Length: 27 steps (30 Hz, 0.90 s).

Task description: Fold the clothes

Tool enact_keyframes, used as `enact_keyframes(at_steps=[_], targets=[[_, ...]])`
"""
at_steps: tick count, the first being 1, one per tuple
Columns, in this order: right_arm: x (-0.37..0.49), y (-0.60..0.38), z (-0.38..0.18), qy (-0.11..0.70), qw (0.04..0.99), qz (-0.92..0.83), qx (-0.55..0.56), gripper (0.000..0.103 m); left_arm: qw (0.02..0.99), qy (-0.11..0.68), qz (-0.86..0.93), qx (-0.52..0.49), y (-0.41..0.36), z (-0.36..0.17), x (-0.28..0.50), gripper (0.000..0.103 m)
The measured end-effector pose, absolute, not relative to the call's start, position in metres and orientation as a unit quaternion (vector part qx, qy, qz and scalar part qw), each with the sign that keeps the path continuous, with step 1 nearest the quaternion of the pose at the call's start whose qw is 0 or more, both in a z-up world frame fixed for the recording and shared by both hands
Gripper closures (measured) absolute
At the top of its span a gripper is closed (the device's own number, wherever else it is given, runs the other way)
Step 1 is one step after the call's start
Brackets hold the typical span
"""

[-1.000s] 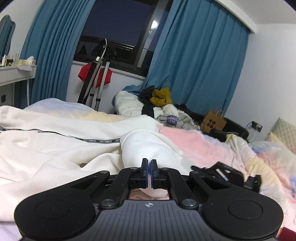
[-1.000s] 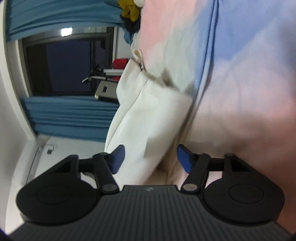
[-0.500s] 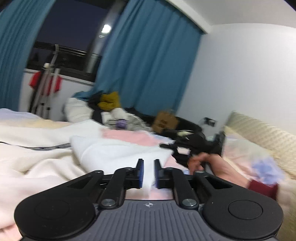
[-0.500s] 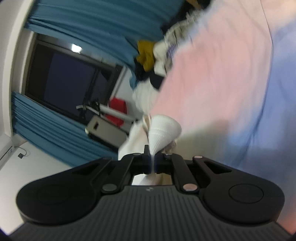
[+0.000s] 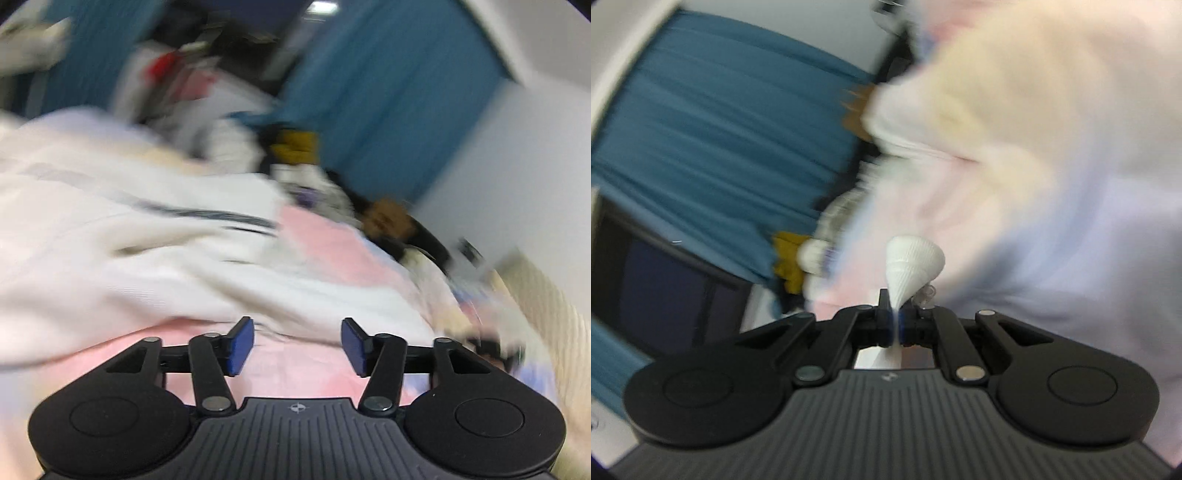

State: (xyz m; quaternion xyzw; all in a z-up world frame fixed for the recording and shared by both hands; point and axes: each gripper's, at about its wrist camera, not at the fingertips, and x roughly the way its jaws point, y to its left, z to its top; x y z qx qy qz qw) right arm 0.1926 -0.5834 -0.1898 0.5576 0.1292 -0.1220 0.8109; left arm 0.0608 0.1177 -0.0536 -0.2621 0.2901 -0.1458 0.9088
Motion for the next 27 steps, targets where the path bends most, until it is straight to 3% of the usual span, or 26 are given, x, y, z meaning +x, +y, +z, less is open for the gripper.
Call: enact_keyframes(at_steps=[7, 10, 18, 27], targets=[[0.203, -0.575, -0.212, 0.166, 0.813, -0.148, 0.538, 0.097, 0.83, 0.308, -0.001, -0.465, 0.247, -0.071, 0.029, 0.023], [0.204, -0.571, -0.201, 0.16, 0.826, -0.146, 0.521, 0.096, 0.79, 0.32, 0.049, -0.521, 0.288, -0.091, 0.015, 0.023], [0.21, -0.56, -0.169, 0.123, 0.846, -0.138, 0.499, 0.096, 0.71, 0.375, 0.082, -0.59, 0.307, -0.147, 0.052, 0.024], [0.214, -0.549, -0.158, 0.128, 0.857, -0.166, 0.471, 0.096, 0.679, 0.338, 0.135, -0.638, 0.335, -0.174, 0.069, 0.025]])
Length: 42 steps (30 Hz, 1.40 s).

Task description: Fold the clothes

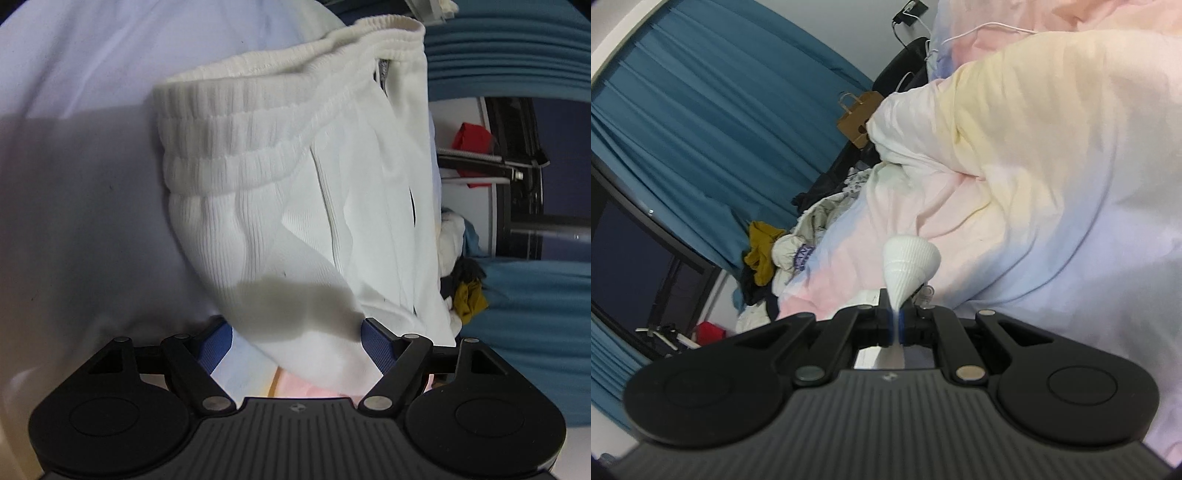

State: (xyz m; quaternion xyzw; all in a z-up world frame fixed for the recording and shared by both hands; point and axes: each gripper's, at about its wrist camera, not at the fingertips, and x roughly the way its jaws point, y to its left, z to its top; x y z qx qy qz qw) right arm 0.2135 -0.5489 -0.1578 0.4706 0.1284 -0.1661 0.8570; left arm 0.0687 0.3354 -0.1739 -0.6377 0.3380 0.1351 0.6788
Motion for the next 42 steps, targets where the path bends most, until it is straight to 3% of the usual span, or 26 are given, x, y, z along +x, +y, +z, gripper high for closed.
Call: enact_keyframes(at_steps=[5, 8, 9, 13, 16, 27, 32, 38, 42], targets=[[0.201, -0.539, -0.169, 0.124, 0.824, -0.174, 0.524, 0.096, 0.693, 0.329, 0.154, -0.623, 0.329, -0.167, 0.079, 0.025], [0.199, -0.533, -0.168, 0.117, 0.824, -0.176, 0.526, 0.096, 0.702, 0.323, 0.172, -0.611, 0.327, -0.159, 0.079, 0.034], [0.2, -0.532, -0.168, 0.118, 0.827, -0.177, 0.52, 0.096, 0.706, 0.319, 0.176, -0.608, 0.327, -0.155, 0.079, 0.039], [0.205, -0.533, -0.167, 0.123, 0.834, -0.173, 0.509, 0.096, 0.728, 0.304, 0.187, -0.585, 0.328, -0.141, 0.08, 0.075], [0.207, -0.533, -0.164, 0.122, 0.837, -0.169, 0.505, 0.096, 0.747, 0.295, 0.195, -0.563, 0.327, -0.123, 0.076, 0.087], [0.199, -0.564, -0.154, 0.071, 0.83, -0.149, 0.532, 0.097, 0.797, 0.256, 0.185, -0.514, 0.338, -0.006, 0.039, 0.091], [0.185, -0.559, -0.148, 0.052, 0.843, -0.179, 0.504, 0.097, 0.793, 0.284, 0.183, -0.507, 0.336, -0.001, 0.024, 0.091], [0.189, -0.568, -0.185, 0.199, 0.832, -0.234, 0.463, 0.097, 0.761, 0.373, 0.197, -0.492, 0.332, -0.044, 0.004, 0.089], [0.187, -0.578, -0.218, 0.245, 0.822, -0.222, 0.463, 0.096, 0.758, 0.393, 0.197, -0.481, 0.327, -0.059, -0.002, 0.081]])
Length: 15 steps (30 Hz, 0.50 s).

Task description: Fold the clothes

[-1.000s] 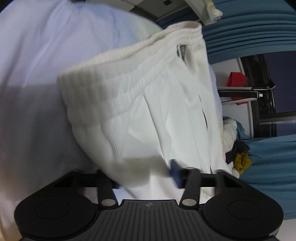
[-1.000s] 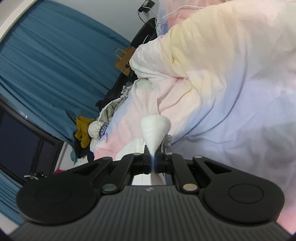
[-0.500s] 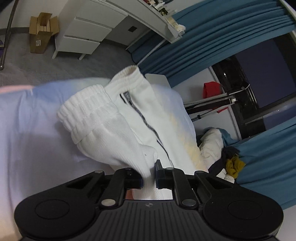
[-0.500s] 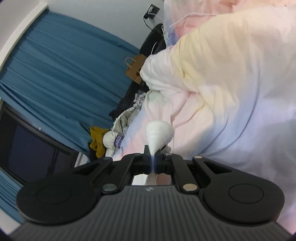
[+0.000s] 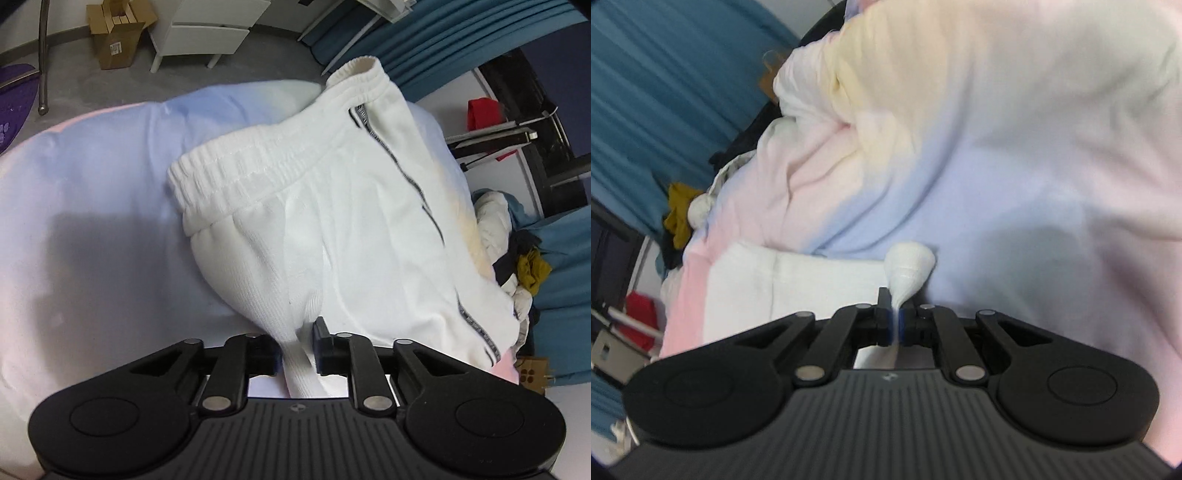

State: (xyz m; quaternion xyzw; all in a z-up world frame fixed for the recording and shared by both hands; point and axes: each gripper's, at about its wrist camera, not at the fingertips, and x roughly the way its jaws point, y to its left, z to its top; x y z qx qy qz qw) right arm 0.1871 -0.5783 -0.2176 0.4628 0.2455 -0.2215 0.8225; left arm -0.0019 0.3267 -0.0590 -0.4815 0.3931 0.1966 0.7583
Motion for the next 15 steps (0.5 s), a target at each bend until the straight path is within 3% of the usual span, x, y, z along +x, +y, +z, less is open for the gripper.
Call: enact_keyframes(at_steps=[2, 7, 9, 15], targets=[[0.185, -0.581, -0.215, 0.244, 0.823, -0.213, 0.466, 0.095, 0.766, 0.395, 0.192, -0.47, 0.324, -0.056, -0.005, 0.075], [0.168, -0.577, -0.203, 0.236, 0.816, -0.229, 0.475, 0.08, 0.786, 0.387, 0.19, -0.443, 0.315, -0.035, -0.022, 0.062], [0.162, -0.573, -0.195, 0.238, 0.818, -0.238, 0.467, 0.08, 0.798, 0.391, 0.179, -0.422, 0.308, -0.026, -0.03, 0.057], [0.148, -0.546, -0.149, 0.248, 0.869, -0.246, 0.349, 0.063, 0.862, 0.391, 0.187, -0.263, 0.263, 0.015, -0.044, 0.048]])
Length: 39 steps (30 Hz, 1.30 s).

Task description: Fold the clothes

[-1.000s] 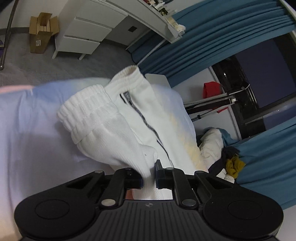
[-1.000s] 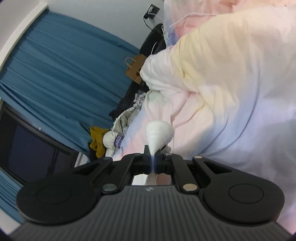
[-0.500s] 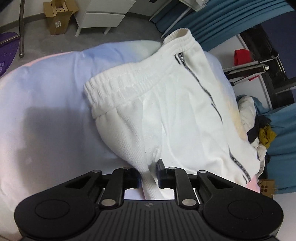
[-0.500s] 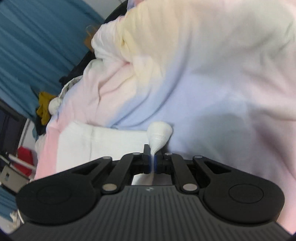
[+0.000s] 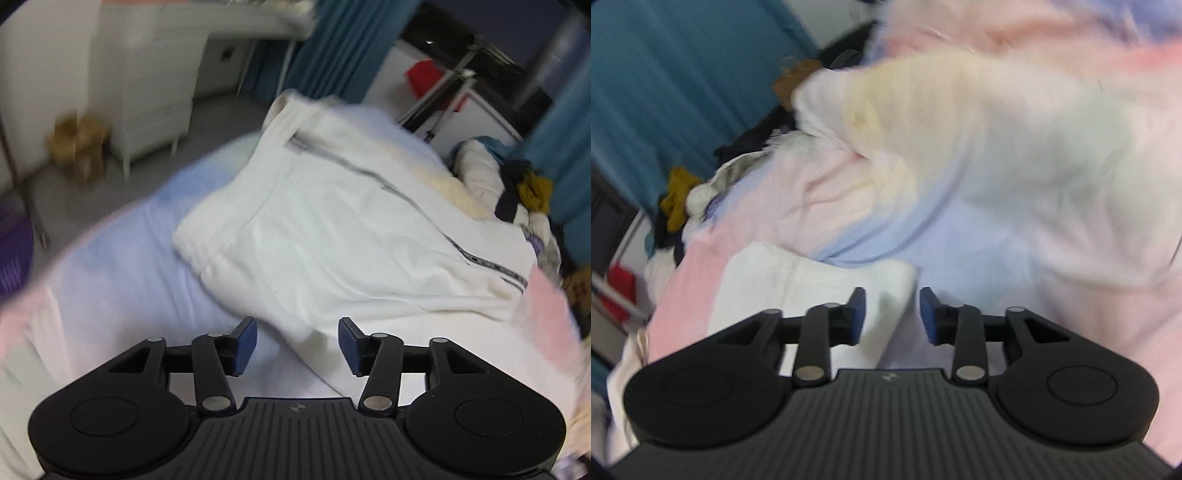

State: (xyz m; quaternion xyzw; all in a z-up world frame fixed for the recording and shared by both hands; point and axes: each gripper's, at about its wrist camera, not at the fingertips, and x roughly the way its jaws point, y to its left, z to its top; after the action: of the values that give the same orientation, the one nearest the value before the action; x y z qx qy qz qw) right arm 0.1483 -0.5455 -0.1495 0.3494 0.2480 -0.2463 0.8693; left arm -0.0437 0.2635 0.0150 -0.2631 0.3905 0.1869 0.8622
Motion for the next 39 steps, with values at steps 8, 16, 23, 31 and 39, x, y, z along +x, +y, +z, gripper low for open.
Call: enact_keyframes(at_steps=[8, 16, 23, 31, 39], targets=[[0.113, -0.47, -0.085, 0.201, 0.943, -0.119, 0.239, 0.062, 0.916, 0.348, 0.136, -0.144, 0.172, 0.054, -0.037, 0.042], [0.092, -0.392, -0.056, 0.16, 0.972, 0.018, 0.17, 0.062, 0.942, 0.322, 0.068, -0.074, 0.076, 0.073, -0.012, 0.041], [0.101, -0.337, -0.059, 0.175, 0.975, 0.077, 0.109, 0.062, 0.951, 0.303, 0.025, -0.053, 0.026, 0.063, 0.027, 0.038], [0.103, -0.302, -0.072, 0.156, 0.975, 0.1, 0.119, 0.062, 0.95, 0.307, -0.028, -0.039, 0.019, -0.008, 0.073, 0.037], [0.112, -0.262, -0.081, 0.147, 0.976, 0.134, 0.09, 0.062, 0.955, 0.294, -0.019, -0.046, 0.037, -0.033, 0.082, 0.033]])
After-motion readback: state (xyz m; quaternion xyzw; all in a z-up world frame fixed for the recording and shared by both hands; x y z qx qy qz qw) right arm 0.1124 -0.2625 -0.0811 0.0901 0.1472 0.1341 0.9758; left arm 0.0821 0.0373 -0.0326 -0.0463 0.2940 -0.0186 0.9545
